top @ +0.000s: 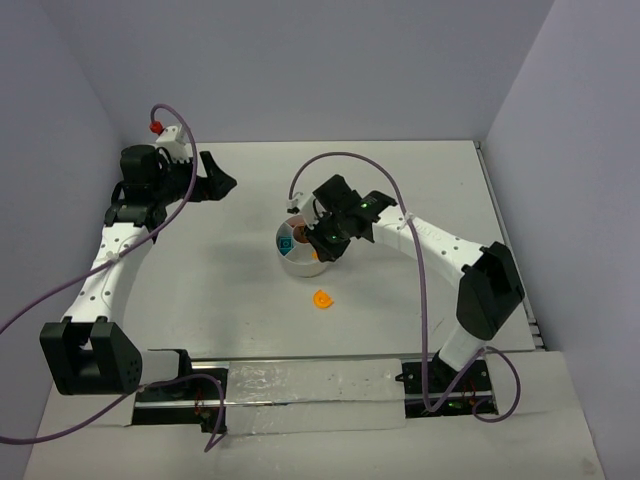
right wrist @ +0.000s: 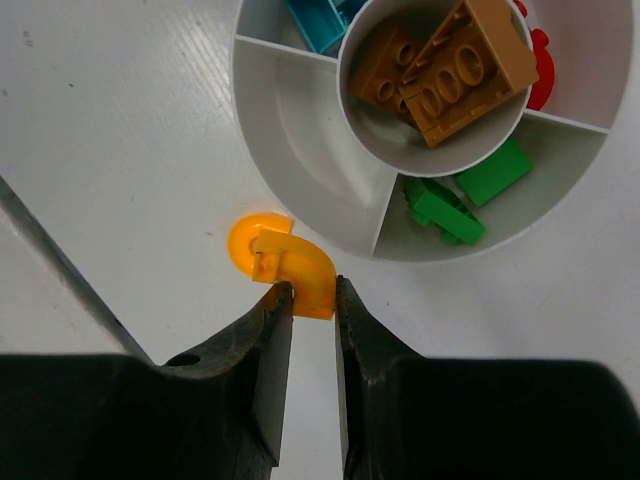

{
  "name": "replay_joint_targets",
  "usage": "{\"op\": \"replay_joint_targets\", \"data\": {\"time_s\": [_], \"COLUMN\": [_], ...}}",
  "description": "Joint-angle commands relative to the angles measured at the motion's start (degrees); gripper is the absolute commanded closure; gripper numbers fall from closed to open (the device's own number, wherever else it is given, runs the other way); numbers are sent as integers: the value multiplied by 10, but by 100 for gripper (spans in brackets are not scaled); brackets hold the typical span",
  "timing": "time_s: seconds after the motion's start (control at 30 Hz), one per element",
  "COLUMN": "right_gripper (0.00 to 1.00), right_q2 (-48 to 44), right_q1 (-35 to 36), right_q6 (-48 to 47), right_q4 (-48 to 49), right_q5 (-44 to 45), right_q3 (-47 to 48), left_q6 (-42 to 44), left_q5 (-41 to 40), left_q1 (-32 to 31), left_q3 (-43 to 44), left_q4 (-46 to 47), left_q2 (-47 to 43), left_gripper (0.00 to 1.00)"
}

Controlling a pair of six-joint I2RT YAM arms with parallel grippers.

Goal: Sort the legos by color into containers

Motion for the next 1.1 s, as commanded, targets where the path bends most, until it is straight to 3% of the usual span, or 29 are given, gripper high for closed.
{"op": "replay_joint_targets", "data": {"time_s": [0.0,0.37,0.6,1.0,1.07], "right_gripper": [100,96,80,64,57], "right_q2": [15,69,83,88,82], "right_q1": [11,26,27,27,27], "right_q6": [13,25,27,22,20], "right_q4": [-7,-21,-24,-35,-32], "right_q5": [17,41,55,51,51], "right_q3": [41,88,106,113,104], "left_q6": [-7,5,6,9,4], "left_q5": [-7,-13,-14,-14,-14], "left_q1": [4,4,4,4,4], "left_q3": [7,4,1,-1,-3], "left_q4": [-8,-17,-16,-23,-21], "left_q2": [-11,-16,-16,-19,-20], "left_gripper": [1,1,1,1,1]}}
